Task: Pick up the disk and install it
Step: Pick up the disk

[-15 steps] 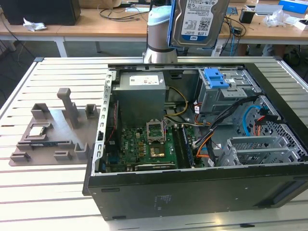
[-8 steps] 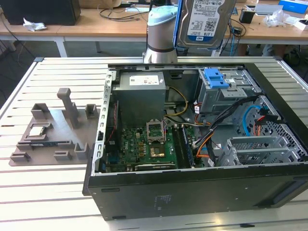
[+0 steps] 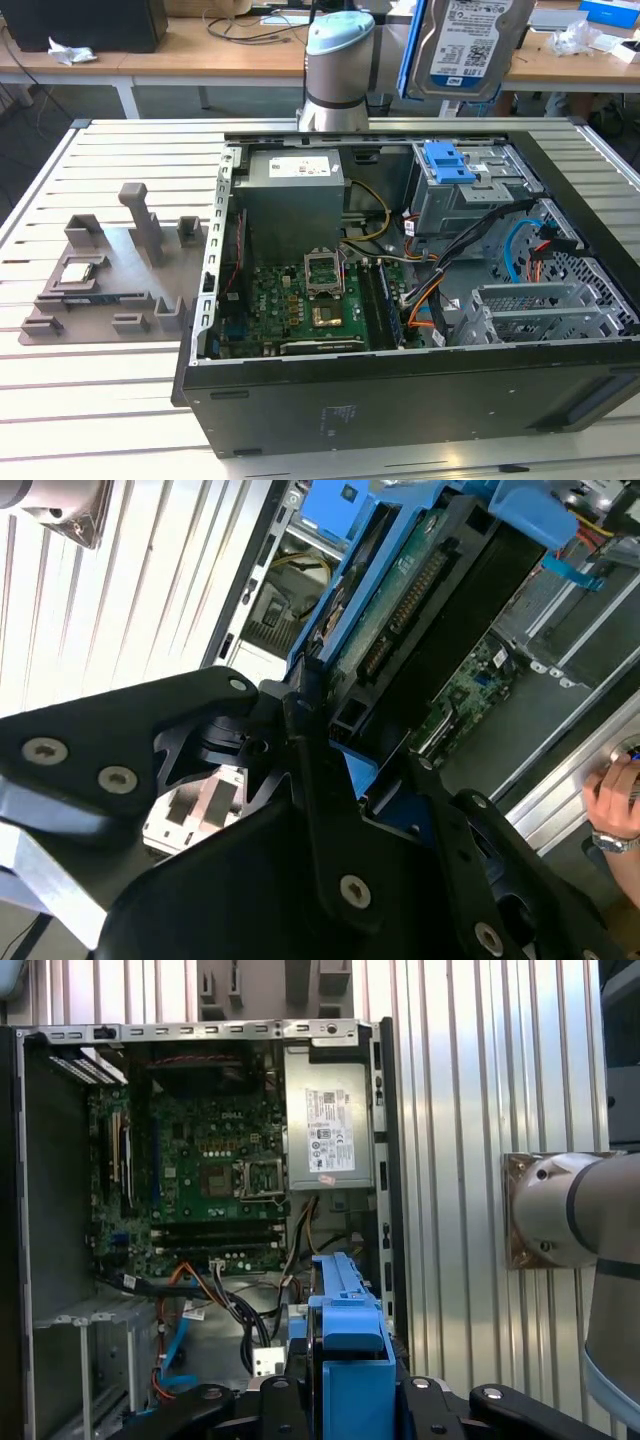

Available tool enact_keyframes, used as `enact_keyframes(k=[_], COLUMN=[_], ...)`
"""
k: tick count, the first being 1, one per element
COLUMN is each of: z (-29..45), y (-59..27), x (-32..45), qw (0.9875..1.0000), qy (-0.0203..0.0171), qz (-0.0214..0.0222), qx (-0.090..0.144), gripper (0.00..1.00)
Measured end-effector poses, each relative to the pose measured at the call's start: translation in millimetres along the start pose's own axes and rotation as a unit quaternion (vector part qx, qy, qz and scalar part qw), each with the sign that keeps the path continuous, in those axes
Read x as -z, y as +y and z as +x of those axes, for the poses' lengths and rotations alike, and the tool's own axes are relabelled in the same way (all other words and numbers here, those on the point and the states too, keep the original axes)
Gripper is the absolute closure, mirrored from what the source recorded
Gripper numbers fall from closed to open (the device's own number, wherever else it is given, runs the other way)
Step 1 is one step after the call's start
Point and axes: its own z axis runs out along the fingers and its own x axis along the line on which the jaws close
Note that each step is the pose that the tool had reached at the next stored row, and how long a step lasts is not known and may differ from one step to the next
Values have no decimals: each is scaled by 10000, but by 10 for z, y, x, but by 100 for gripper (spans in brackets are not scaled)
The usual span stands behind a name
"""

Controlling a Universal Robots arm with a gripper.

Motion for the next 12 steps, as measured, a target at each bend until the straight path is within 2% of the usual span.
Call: enact_keyframes(k=[1,3,6,10,11,12], z=[-3,-10,-16,-22,-26,-27], y=[-59,-239,-379,-521,-605,-638], x=[2,8,12,17,19,20], qw=[10000,10000,10000,10000,10000,10000], qy=[0,0,1,1,1,1], qz=[-2,-7,-11,-14,-16,-17], qx=[-1,0,-1,-1,-1,-1], gripper=[63,63,63,63,63,63])
